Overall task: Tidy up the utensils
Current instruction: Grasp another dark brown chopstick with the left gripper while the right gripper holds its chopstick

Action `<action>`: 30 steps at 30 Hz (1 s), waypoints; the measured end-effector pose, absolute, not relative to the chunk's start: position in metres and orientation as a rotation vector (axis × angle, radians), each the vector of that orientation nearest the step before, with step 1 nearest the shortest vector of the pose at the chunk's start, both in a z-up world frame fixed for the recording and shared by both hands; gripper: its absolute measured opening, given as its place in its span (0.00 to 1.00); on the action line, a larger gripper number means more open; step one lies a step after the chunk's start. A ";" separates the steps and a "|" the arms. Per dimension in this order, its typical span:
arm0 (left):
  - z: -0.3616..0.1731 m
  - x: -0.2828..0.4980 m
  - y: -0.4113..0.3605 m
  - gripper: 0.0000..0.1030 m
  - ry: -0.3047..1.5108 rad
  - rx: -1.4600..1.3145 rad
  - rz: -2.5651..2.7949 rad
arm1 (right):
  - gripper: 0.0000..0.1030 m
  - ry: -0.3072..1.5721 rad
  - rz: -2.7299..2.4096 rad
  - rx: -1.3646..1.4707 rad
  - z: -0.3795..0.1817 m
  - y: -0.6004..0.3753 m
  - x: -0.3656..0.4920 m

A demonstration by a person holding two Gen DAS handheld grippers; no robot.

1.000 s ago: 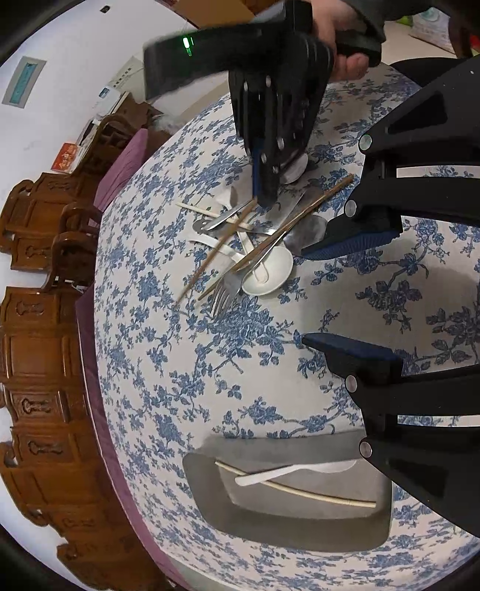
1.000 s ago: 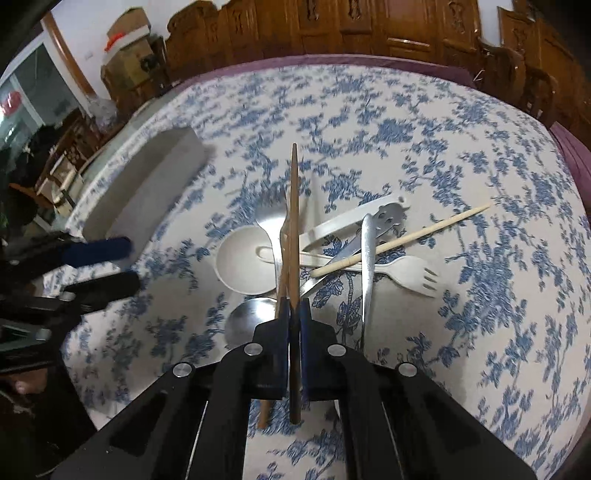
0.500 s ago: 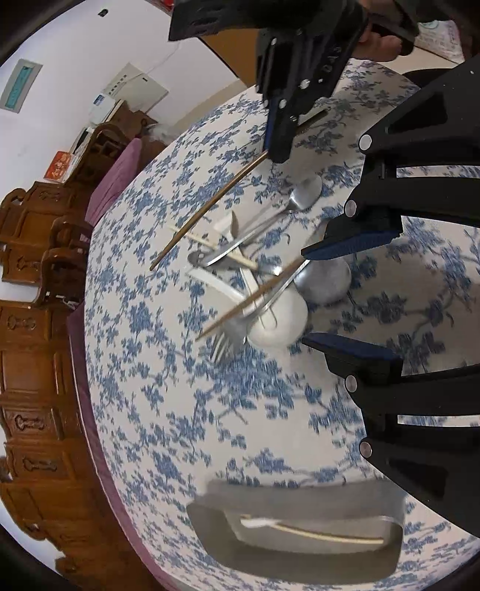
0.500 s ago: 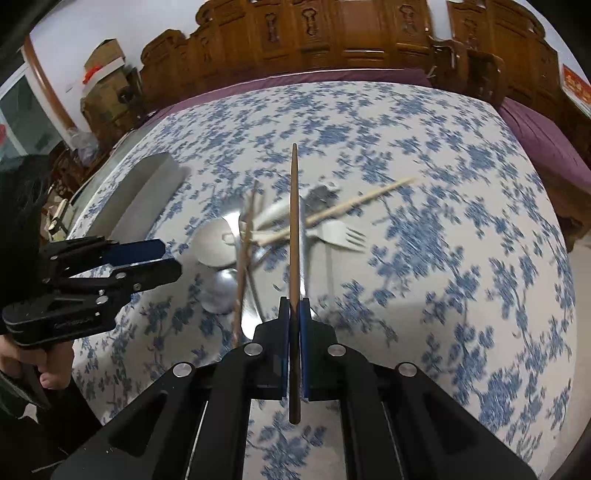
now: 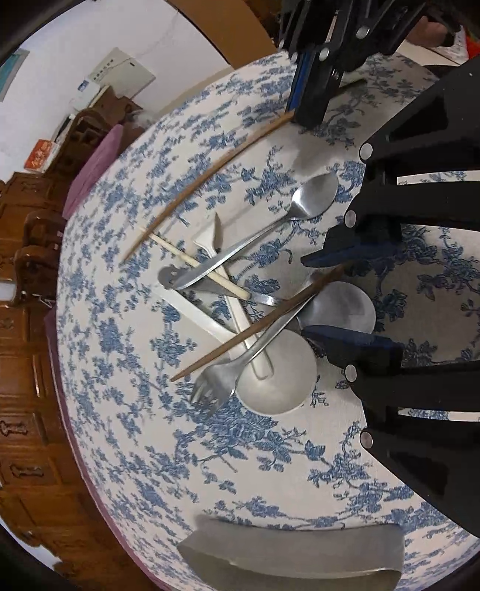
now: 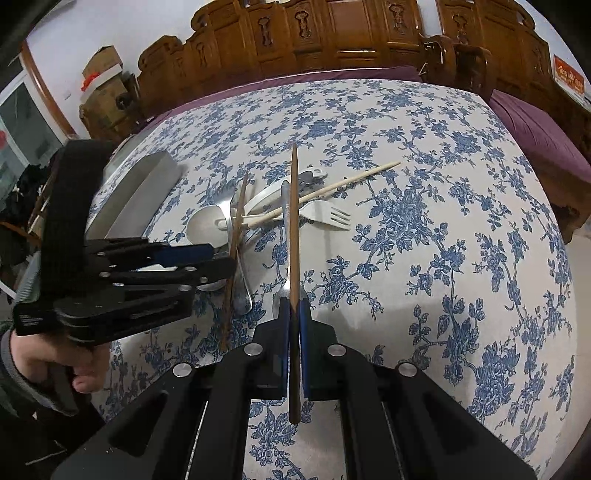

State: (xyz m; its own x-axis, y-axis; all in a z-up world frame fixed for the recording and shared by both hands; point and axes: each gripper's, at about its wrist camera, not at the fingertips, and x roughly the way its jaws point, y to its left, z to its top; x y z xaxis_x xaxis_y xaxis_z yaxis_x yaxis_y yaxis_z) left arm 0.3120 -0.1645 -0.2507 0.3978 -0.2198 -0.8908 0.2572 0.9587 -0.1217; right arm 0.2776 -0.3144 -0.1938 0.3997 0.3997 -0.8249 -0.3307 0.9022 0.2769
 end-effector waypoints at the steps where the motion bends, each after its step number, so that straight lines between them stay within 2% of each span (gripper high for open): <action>1: -0.252 0.313 -0.165 0.27 1.126 0.036 -0.300 | 0.06 1.063 0.462 0.075 -0.194 -0.315 0.277; 6: -0.256 0.314 -0.165 0.26 1.136 0.025 -0.292 | 0.06 1.063 0.460 0.082 -0.194 -0.317 0.276; 15: -0.253 0.310 -0.152 0.08 1.160 -0.037 -0.310 | 0.06 1.057 0.464 0.082 -0.192 -0.311 0.275; 30: -0.250 0.308 -0.137 0.04 1.171 -0.026 -0.304 | 0.06 1.057 0.459 0.063 -0.185 -0.294 0.265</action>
State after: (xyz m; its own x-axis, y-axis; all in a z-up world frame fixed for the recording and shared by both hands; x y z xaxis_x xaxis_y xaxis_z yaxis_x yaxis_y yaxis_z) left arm 0.3081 -0.1368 -0.2503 0.3533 -0.2486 -0.9019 0.2222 0.9588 -0.1773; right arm 0.2650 -0.2943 -0.1845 0.4063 0.3935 -0.8247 -0.3340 0.9040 0.2668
